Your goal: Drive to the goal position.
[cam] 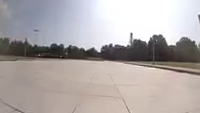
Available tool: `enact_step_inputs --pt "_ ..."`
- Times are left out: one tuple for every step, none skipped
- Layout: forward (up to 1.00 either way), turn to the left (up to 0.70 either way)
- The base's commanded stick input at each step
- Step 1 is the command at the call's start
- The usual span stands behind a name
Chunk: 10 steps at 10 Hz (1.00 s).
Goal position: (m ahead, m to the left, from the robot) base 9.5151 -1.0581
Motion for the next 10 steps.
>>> enact_step_inputs --pt "0.70 0.00" --pt "0.70 0.00" --pt "0.70 0.00" --pt "0.70 0.00" --pt "0.70 0.00" --pt "0.70 0.00" --pt "0.70 0.00" --pt "0.70 0.00" --pt "0.70 0.00" --pt "0.70 0.00"
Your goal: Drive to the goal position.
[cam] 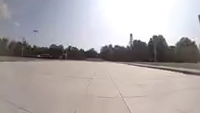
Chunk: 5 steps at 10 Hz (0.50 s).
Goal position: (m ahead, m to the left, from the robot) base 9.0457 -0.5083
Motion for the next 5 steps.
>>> enact_step_inputs --pt "0.70 0.00" --pt "0.70 0.00" --pt "0.70 0.00" --pt "0.70 0.00" --pt "0.70 0.00"
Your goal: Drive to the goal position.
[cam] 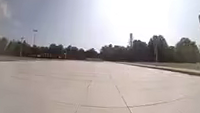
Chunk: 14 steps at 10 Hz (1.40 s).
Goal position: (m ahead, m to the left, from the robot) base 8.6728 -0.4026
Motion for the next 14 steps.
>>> enact_step_inputs --pt "0.70 0.00" --pt "0.70 0.00" --pt "0.70 0.00" --pt "0.70 0.00" --pt "0.70 0.00" --pt "0.70 0.00" --pt "0.70 0.00" --pt "0.70 0.00" --pt "0.70 0.00" --pt "0.70 0.00" --pt "0.70 0.00" --pt "0.70 0.00" --pt "0.70 0.00" --pt "0.70 0.00"
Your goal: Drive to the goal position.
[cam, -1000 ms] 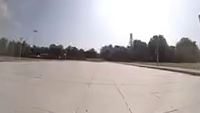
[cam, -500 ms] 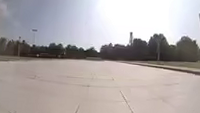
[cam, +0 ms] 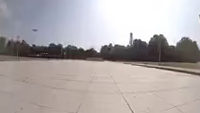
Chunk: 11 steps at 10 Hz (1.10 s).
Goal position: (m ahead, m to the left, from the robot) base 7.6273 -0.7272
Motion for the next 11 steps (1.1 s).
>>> enact_step_inputs --pt "0.70 0.00" --pt "0.70 0.00" --pt "0.70 0.00" --pt "0.70 0.00" --pt "0.70 0.00" --pt "0.70 0.00" --pt "0.70 0.00" --pt "0.70 0.00" --pt "0.70 0.00" --pt "0.70 0.00" --pt "0.70 0.00"
